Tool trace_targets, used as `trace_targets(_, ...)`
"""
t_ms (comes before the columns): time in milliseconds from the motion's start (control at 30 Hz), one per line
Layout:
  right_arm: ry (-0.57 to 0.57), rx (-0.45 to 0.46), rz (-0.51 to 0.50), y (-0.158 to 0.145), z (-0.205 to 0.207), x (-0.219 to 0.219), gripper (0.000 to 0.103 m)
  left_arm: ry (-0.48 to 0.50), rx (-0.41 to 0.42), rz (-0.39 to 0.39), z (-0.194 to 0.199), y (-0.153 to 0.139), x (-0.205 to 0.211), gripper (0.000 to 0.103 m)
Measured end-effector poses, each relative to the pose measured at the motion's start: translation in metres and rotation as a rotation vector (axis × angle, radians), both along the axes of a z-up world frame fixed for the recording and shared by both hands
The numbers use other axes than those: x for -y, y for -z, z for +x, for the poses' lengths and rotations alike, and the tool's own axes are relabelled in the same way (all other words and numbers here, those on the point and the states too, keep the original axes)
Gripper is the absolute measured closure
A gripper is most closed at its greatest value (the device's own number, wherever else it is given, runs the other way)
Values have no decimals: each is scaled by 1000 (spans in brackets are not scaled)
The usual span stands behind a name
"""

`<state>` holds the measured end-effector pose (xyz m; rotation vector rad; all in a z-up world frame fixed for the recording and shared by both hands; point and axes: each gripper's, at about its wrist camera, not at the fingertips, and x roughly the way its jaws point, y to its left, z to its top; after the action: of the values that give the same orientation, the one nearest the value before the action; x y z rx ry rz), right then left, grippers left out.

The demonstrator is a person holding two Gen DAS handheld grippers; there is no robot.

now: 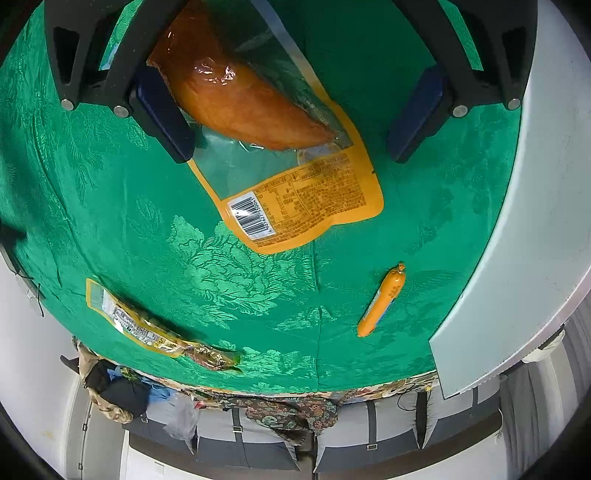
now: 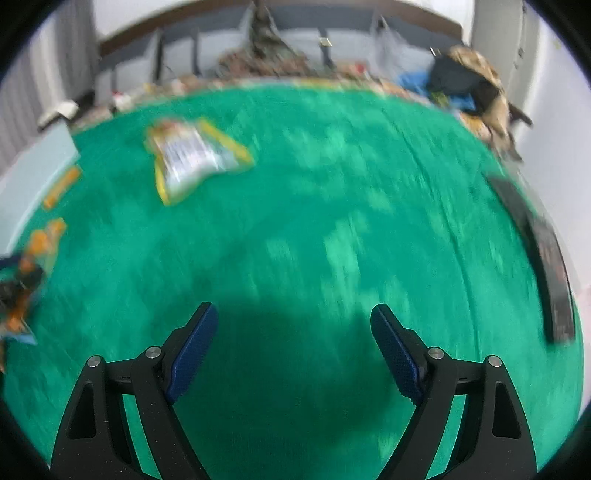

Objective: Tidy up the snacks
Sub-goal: 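Grasp the orange-labelled sausage pack with the left tool and lift it, then grasp the yellow-bordered peanut bag with the right tool while the left tool holds the sausage pack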

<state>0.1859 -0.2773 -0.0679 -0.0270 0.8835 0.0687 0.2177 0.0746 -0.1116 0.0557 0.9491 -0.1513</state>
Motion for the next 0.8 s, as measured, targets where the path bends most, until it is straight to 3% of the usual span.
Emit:
trace_targets(100, -125, 49, 4, -26, 42, -24, 15, 0, 0, 0, 0, 0, 0, 0)
trace_targets(167, -225, 25, -14, -32, 84, -50, 15, 0, 0, 0, 0, 0, 0, 0)
trace_targets(367, -346, -160, -133, 5, 185, -109, 15, -1, 0, -3, 0, 0, 0, 0)
trace_targets(433, -334, -229, -52, 20, 204, -114, 12, -1, 1, -6, 0, -1, 0, 0)
trace_targets(500, -267, -231, 37, 23, 212, -113, 10, -3, 0, -8, 0, 0, 0, 0)
trace_targets(567, -234, -232, 8, 24, 207, -119, 16, -3, 0, -7, 0, -1, 1, 0)
trace_targets(633, -243, -224, 4, 21, 196, -123, 41, -2, 0, -7, 0, -1, 0, 0)
trace_targets(667, -234, -239, 18, 19, 186, -123, 46, -2, 0, -7, 0, -1, 0, 0)
trace_targets(800, -235, -233, 230, 5, 139, -103, 76, -4, 0, -4, 0, -1, 0, 0)
